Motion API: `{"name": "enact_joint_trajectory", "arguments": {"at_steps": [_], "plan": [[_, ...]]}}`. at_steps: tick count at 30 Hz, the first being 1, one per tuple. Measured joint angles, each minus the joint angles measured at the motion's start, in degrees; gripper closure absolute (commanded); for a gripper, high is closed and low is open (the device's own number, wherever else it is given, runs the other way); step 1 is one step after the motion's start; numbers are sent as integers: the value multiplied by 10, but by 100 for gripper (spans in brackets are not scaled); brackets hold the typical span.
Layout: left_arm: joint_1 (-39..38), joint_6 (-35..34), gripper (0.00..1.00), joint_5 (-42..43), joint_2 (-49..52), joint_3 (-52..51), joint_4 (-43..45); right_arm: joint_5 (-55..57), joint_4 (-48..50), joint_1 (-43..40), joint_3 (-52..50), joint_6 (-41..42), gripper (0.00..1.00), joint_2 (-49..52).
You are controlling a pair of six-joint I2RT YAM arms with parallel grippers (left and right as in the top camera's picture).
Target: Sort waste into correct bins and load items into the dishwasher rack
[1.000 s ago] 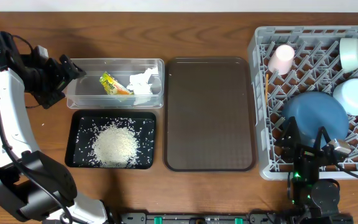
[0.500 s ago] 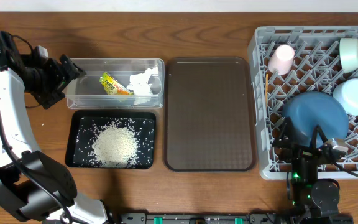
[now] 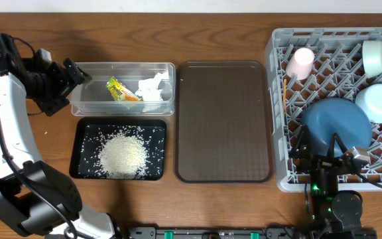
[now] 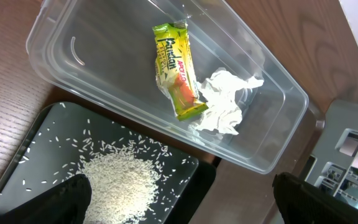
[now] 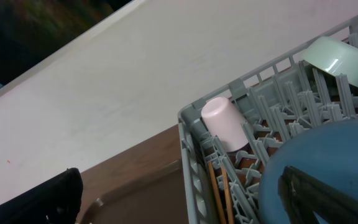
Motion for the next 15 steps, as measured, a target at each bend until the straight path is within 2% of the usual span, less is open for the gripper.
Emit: {"name": "enact_joint_trajectory", "arguments": {"at_steps": [15], "plan": [[0,0,4,0,0,0,0,-10,0,0,0,5,1,0]]}}
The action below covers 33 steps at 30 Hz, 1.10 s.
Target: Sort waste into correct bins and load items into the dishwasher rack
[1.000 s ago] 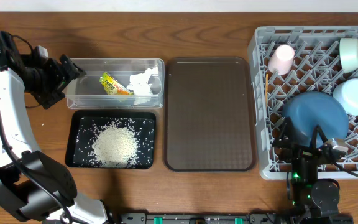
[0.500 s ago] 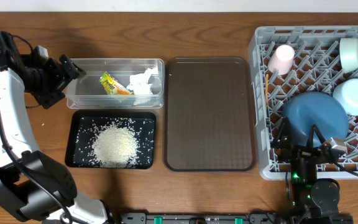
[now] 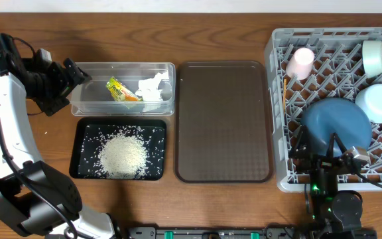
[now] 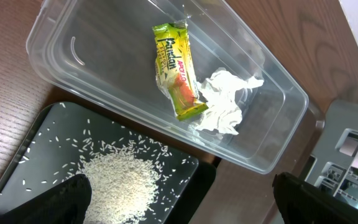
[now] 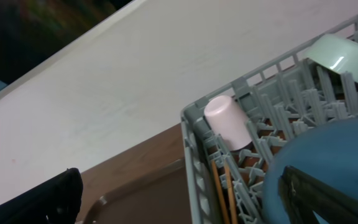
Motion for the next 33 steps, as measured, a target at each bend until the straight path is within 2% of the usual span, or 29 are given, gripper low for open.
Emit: {"name": "enact_joint_trajectory", "arguments": {"at_steps": [3,7,12,14,23,28,33], "plan": [[0,0,4,0,0,0,0,-12,6,0,0,8,1,0],[0,0,4,0,0,0,0,-16,83,0,-3,4,1,0],[0,0,4,0,0,0,0,-19,207,0,-12,-58,1,-2],[0,0,4,0,0,0,0,-20,221,0,-27,-85,1,-9],[0,0,4,0,0,0,0,-28,-22,-8,-58,-182,1,-28],[0,0,4,0,0,0,0,-40,-24,-9,-58,-290,1,-27],[0,0,4,0,0,0,0,-41,-24,-36,-58,-346,1,-27]]}}
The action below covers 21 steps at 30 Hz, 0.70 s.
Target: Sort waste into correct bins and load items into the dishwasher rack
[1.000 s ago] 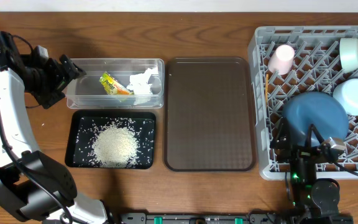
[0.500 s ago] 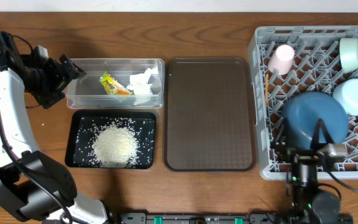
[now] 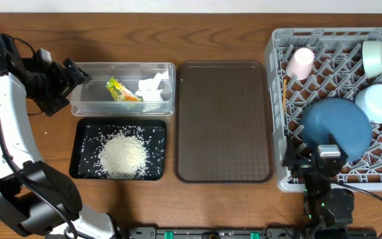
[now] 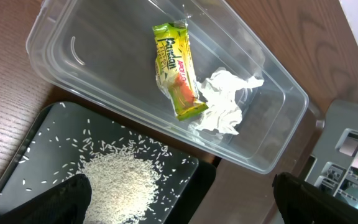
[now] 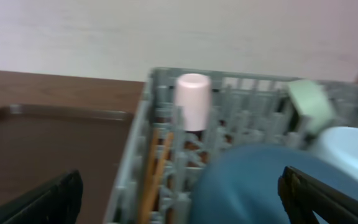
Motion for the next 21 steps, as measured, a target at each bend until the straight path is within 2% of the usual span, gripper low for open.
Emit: {"name": "enact_joint_trajectory", "arguments": {"at_steps": [21], "plan": [[0,0,4,0,0,0,0,0,0,-20,0,-20,1,0]]}}
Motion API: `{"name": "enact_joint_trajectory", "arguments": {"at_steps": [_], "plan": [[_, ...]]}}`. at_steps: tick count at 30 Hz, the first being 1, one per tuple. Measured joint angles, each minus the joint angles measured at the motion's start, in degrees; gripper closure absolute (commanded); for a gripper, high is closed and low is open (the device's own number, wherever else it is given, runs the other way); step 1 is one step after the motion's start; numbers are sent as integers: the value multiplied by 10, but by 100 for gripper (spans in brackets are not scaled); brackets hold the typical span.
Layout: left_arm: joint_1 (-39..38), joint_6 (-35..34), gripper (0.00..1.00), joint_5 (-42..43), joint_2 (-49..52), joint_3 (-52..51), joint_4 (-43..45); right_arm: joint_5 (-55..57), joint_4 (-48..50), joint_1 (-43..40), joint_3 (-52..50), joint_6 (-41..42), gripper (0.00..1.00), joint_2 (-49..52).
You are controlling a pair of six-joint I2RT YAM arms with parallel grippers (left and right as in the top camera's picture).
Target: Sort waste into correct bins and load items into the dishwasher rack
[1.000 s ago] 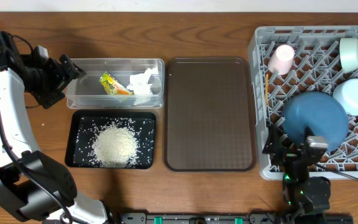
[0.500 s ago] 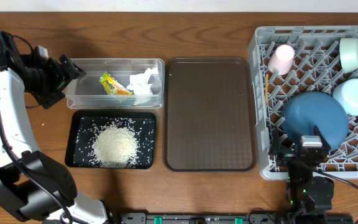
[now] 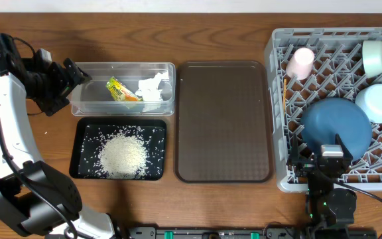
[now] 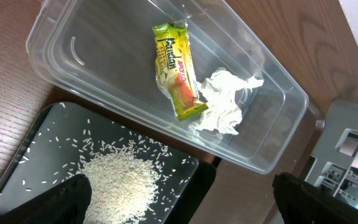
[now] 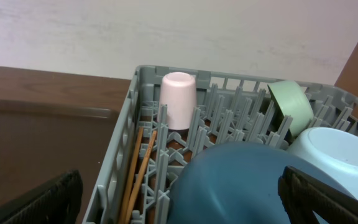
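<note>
The grey dish rack [image 3: 278, 119] at the right holds an upturned pink cup [image 3: 302, 62], a pale green cup [image 3: 374, 57], a light blue bowl [image 3: 378, 101], a large blue bowl [image 3: 335, 126] and wooden chopsticks [image 5: 135, 168]. My right gripper [image 3: 323, 162] hangs open and empty at the rack's front edge, facing the blue bowl [image 5: 241, 180]. A clear bin [image 3: 85, 103] holds a green wrapper [image 4: 178, 71] and a crumpled tissue [image 4: 224, 102]. Rice [image 3: 121, 156] lies in a black tray [image 3: 81, 133]. My left gripper [image 3: 71, 74] is open and empty beside the clear bin's left end.
A brown serving tray [image 3: 223, 119] lies between the bins and the rack with nothing on it. The wooden table [image 3: 211, 33] runs behind everything. The left arm's white links [image 3: 5, 126] stand along the table's left side.
My right gripper has shifted slightly to the right at the rack's front edge and its view has steadied. The left arm and all the objects are where they were.
My right gripper first stood tilted over the blue bowl at the rack's front, with its camera turned up to the wall. It then pointed level across the rack from the front edge, and stays there now. The left gripper has stayed open beside the clear bin throughout.
</note>
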Motion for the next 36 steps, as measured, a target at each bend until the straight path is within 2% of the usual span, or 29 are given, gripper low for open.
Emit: {"name": "enact_joint_trajectory", "arguments": {"at_steps": [31,36], "plan": [[-10,0,4,0,-1,0,0,0,0,0,0,0,1,0],[-12,0,4,-1,-31,0,0,0,0,0,0,0,1,0]]}}
